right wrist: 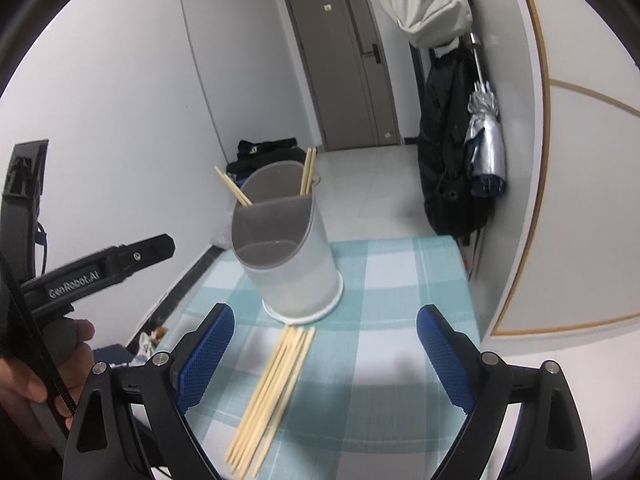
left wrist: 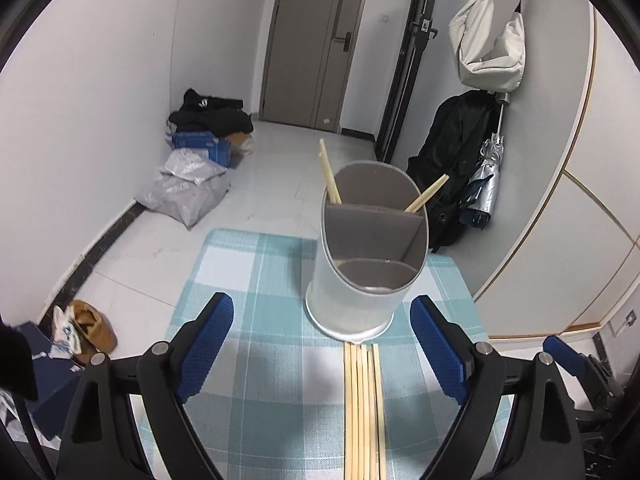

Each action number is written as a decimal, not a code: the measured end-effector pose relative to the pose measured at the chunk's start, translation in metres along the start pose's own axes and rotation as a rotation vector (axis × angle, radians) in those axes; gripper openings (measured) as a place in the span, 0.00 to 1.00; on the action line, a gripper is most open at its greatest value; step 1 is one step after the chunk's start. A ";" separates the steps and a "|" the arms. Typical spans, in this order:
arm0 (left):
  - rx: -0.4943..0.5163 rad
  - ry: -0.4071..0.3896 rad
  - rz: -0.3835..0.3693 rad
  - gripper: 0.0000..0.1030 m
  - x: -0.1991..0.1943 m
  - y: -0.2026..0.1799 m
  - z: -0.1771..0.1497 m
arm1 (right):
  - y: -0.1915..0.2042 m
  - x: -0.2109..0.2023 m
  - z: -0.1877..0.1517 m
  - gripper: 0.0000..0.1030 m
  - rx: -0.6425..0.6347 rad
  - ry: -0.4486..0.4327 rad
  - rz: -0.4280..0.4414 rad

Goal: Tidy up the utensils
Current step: 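Move the right gripper down toward the loose chopsticks beside the holder, then pinch one wooden chopstick from the row with the right gripper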

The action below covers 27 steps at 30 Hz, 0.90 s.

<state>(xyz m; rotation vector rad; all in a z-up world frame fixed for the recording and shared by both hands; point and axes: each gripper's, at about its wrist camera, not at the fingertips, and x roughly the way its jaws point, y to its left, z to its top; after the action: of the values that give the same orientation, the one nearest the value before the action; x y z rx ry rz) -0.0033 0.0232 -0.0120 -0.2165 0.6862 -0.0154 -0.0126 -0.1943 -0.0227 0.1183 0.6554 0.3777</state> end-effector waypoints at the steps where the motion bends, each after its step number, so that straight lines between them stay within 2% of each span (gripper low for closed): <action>1: -0.006 0.009 -0.005 0.86 0.002 0.001 -0.002 | 0.000 0.004 -0.001 0.91 -0.002 0.011 -0.006; 15: -0.005 0.085 0.013 0.86 0.029 0.020 -0.006 | 0.008 0.071 -0.021 0.90 -0.004 0.238 -0.062; 22: -0.086 0.134 0.019 0.86 0.045 0.038 -0.001 | 0.011 0.117 -0.037 0.89 -0.004 0.378 -0.103; 27: -0.132 0.144 0.037 0.86 0.049 0.051 0.002 | 0.024 0.131 -0.043 0.86 -0.085 0.407 -0.164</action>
<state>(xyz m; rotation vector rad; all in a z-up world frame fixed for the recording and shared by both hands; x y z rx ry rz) 0.0323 0.0695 -0.0517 -0.3315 0.8356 0.0503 0.0485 -0.1227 -0.1264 -0.0962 1.0424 0.2721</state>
